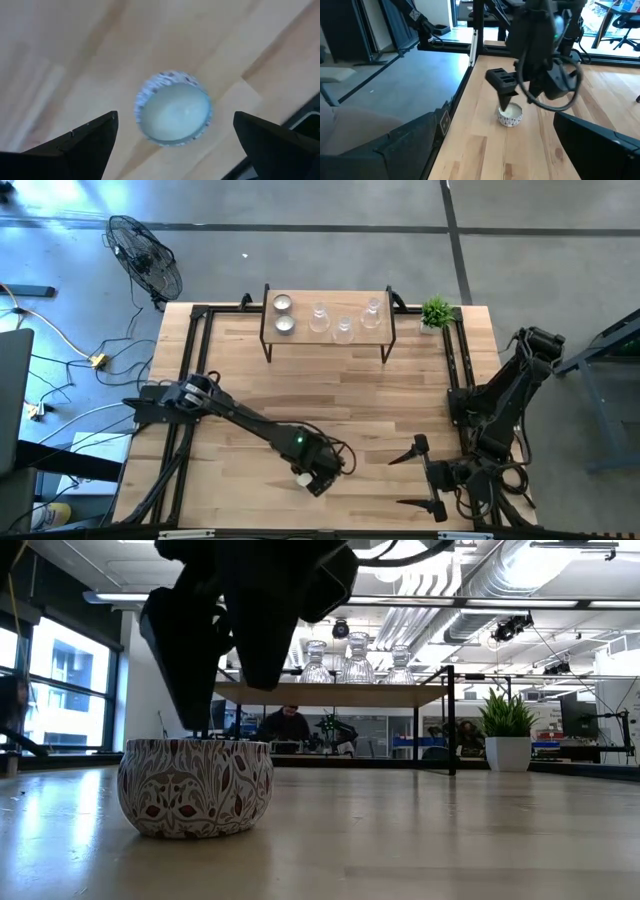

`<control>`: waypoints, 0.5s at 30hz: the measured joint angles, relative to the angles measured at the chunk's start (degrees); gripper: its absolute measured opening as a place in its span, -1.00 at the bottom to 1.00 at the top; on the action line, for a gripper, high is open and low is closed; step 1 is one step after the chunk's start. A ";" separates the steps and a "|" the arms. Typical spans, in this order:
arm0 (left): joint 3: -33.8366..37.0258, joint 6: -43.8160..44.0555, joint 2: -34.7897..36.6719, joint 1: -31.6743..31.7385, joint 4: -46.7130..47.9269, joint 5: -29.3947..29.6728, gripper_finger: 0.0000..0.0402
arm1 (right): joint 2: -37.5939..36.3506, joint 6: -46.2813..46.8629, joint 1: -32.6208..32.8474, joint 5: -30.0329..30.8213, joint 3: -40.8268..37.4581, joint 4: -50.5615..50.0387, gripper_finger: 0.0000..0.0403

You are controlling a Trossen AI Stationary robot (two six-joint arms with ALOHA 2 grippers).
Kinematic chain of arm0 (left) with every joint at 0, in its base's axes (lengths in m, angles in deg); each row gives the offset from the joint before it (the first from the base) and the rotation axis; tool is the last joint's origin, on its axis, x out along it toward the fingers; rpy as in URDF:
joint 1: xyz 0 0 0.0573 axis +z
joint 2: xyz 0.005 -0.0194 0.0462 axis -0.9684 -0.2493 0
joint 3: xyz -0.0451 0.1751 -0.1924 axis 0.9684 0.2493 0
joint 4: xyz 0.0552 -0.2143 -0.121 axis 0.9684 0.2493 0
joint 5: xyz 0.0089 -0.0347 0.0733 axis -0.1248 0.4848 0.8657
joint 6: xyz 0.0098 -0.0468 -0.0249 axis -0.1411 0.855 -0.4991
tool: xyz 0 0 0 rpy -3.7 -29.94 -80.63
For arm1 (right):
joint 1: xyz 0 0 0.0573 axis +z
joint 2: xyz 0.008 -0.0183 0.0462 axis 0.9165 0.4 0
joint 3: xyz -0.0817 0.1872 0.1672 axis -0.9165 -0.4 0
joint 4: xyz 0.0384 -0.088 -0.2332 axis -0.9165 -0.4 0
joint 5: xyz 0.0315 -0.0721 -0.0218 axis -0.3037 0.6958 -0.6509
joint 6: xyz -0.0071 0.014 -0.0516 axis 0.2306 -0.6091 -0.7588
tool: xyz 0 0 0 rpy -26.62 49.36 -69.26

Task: Pick & Place candle stick holders
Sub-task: Put the red patterned scented candle on the shelf

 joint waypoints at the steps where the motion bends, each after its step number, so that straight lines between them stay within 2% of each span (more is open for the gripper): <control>1: 0.35 -0.17 0.00 -0.38 -1.03 -0.25 0.93 | 0.00 -0.01 0.03 -0.03 0.00 -0.06 0.97; 4: 0.58 -0.40 0.00 -1.19 -3.78 -0.47 0.93 | 0.00 -0.01 0.01 -0.02 0.00 -0.32 0.97; 15: 0.58 -0.81 0.00 -1.75 -2.84 3.59 0.93 | 0.00 -0.01 0.01 -0.02 0.00 -0.44 0.97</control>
